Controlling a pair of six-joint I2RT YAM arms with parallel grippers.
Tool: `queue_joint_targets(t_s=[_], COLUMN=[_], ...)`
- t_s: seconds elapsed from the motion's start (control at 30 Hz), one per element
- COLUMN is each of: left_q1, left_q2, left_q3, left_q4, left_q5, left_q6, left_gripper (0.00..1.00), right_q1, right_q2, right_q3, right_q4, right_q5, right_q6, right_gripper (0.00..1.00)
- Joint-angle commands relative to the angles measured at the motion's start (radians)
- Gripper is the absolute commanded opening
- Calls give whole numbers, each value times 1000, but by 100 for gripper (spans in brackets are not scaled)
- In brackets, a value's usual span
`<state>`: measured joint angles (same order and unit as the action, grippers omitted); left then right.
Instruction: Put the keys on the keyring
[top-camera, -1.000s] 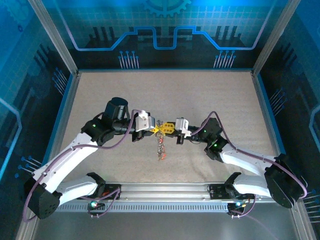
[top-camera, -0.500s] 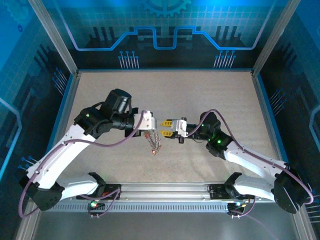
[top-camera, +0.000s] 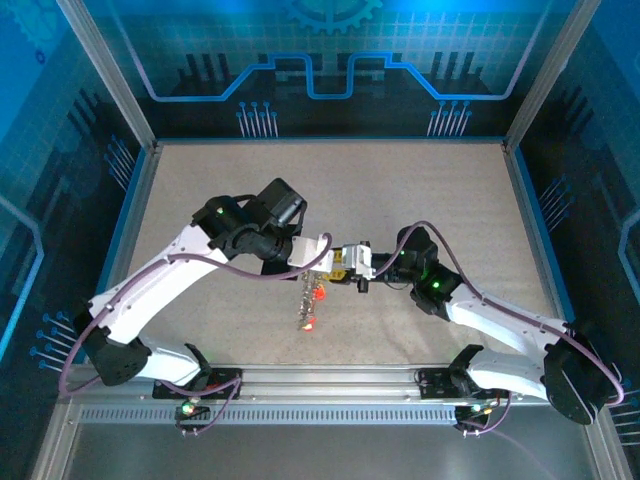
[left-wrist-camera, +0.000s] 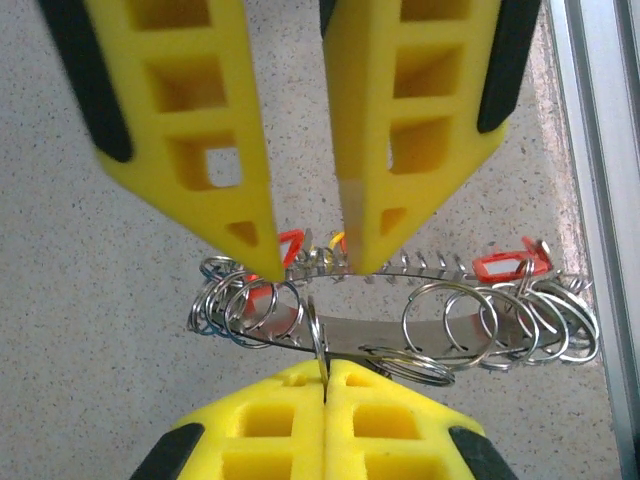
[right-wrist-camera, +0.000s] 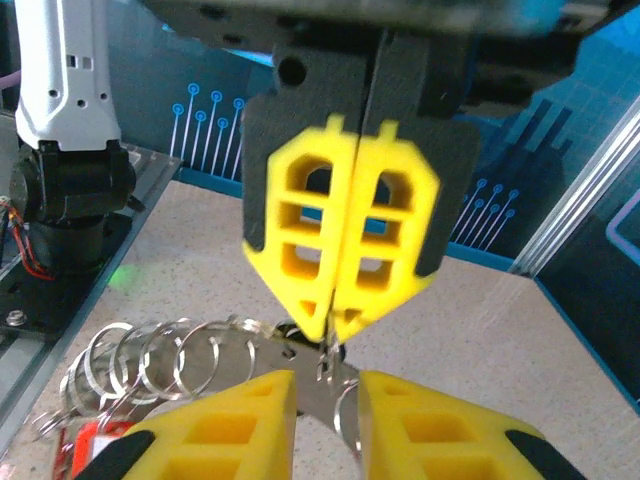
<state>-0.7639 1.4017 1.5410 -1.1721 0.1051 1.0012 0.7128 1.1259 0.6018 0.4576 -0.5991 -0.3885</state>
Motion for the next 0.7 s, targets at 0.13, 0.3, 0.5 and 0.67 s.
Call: queue_joint_targets(t_s=[0.13, 0.3, 0.5, 0.67], left_q1=[-6, -6, -6, -7], left_q2=[23, 37, 24, 7], left_q3=[53, 63, 50, 36], left_q4=[15, 19, 37, 41], left_q5=[89, 105, 142, 142], left_q6=[-12, -6, -12, -8], left_gripper=[0, 0, 0, 0], right_q1=[7, 8, 5, 4], right_q2=[6, 16, 30, 37], right_q3=[-30, -31, -30, -35], right_q4=[51, 92, 104, 117], right_q5=[-18, -25, -18, -12], right_q6=[35, 70, 93, 100], right_gripper=[23, 23, 22, 22])
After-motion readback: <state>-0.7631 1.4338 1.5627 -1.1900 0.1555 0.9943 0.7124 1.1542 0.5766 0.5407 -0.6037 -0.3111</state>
